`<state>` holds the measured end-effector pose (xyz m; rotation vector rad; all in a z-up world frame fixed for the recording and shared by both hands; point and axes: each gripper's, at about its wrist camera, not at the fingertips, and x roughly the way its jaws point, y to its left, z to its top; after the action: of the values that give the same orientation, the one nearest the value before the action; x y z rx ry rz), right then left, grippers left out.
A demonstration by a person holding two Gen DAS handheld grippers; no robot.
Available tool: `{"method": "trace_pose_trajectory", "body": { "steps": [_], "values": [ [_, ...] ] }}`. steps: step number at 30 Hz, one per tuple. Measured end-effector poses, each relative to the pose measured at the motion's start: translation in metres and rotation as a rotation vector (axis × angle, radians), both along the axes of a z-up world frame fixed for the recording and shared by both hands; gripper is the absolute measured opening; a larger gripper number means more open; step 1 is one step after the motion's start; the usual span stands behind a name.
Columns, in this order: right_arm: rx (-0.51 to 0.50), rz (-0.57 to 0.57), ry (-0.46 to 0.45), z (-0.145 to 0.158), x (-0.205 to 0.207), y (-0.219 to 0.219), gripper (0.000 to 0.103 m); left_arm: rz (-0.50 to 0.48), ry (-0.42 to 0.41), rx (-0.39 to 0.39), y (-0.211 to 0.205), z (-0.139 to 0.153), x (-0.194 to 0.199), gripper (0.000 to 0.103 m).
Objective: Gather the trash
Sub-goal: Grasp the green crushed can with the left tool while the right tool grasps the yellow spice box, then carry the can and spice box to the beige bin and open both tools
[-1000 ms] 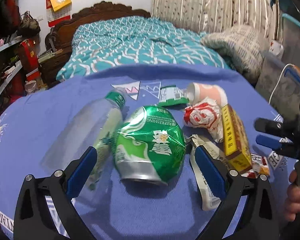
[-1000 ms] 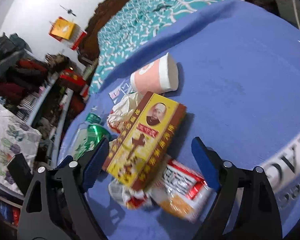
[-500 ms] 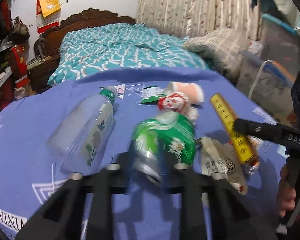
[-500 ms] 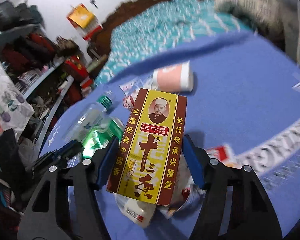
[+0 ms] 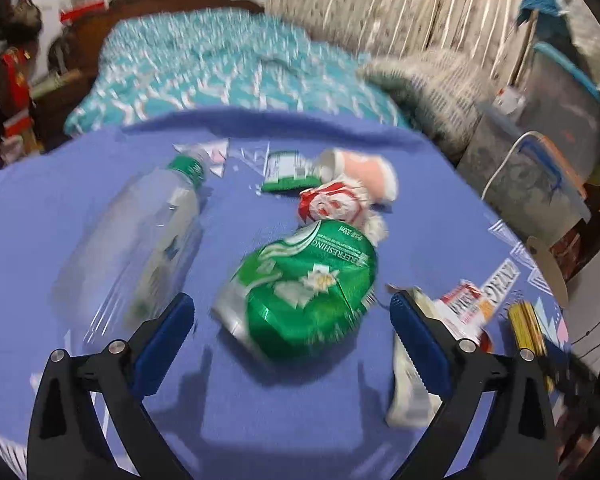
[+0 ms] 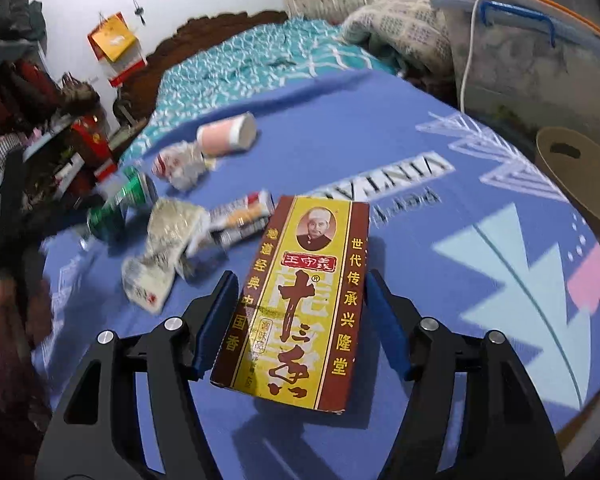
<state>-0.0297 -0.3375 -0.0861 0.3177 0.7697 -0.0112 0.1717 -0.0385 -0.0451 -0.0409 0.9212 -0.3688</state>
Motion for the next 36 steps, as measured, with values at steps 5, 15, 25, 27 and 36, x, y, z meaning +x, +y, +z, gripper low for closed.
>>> {"method": "trace_pose_trajectory", "body": {
  "steps": [5, 15, 25, 27, 36],
  "values": [
    [-0.007, -0.026, -0.028, 0.004, -0.014, 0.004, 0.084, -0.058, 0.070, 0.143, -0.026, -0.012, 0.018, 0.094],
    [0.011, -0.028, -0.021, -0.004, -0.018, 0.004, 0.084, -0.145, -0.035, 0.277, -0.052, -0.016, -0.017, 0.094],
    [0.040, -0.031, -0.027, -0.008, -0.018, -0.003, 0.084, -0.212, 0.046, -0.012, -0.035, 0.009, -0.060, 0.093],
    [0.046, -0.014, -0.031, -0.009, -0.020, 0.000, 0.084, -0.192, 0.041, -0.028, -0.030, 0.017, -0.060, 0.093],
    [-0.124, -0.025, -0.021, -0.010, -0.026, 0.010, 0.063, -0.288, 0.029, -0.100, -0.069, 0.046, -0.065, 0.093]
  ]
}}
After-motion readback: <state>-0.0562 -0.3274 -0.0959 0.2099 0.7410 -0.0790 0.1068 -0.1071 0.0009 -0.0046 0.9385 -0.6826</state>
